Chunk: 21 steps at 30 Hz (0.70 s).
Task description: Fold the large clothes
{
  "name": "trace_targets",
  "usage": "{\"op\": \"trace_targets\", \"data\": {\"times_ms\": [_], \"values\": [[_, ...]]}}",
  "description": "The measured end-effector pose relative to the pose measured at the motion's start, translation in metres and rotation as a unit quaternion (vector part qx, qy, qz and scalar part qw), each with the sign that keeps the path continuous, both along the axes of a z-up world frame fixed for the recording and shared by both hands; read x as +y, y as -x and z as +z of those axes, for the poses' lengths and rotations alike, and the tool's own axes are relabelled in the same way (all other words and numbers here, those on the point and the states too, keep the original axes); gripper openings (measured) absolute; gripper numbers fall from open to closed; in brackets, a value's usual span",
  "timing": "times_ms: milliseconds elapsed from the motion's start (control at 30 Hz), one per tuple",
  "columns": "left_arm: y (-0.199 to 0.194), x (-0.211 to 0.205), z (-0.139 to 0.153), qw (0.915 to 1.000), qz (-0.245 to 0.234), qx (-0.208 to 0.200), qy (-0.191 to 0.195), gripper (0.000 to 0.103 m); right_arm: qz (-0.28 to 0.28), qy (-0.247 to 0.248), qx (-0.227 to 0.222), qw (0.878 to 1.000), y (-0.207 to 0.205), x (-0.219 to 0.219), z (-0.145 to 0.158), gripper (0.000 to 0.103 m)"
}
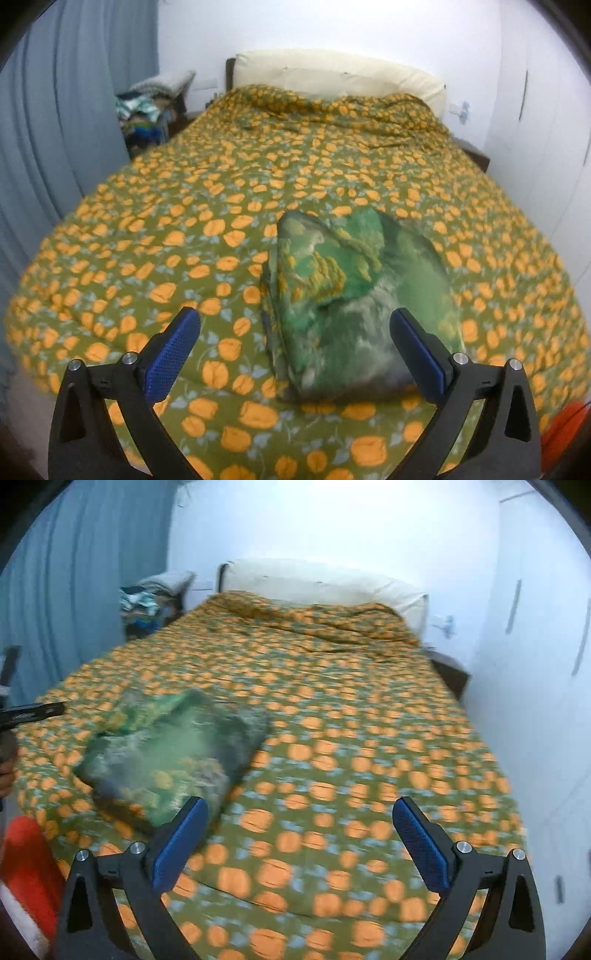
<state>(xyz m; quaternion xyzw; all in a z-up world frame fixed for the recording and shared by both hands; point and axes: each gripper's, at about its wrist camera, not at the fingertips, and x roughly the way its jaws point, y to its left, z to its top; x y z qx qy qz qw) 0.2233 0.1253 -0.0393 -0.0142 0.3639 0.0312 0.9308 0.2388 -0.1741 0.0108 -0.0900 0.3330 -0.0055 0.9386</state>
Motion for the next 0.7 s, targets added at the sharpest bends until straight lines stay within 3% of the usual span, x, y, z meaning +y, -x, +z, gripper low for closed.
{"op": "trace_targets", "data": {"times_ms": [267, 433, 700], "values": [[0.025, -0.033, -0.021, 0.9996, 0.006, 0.024, 0.012, 0.102, -0.041, 0.003, 0.017, 0.999, 0.019, -0.024, -0.012, 0.099], [0.029, -0.044, -0.023, 0.9994, 0.013, 0.028, -0.019, 0.102, -0.060, 0.007, 0.018, 0.998, 0.025, -0.028, -0.016, 0.099], [0.040, -0.047, -0.017, 0.9990, 0.023, 0.012, -0.037, 0.103, -0.070, 0.012, 0.024, 0.997, 0.027, -0.028, -0.019, 0.099]]}}
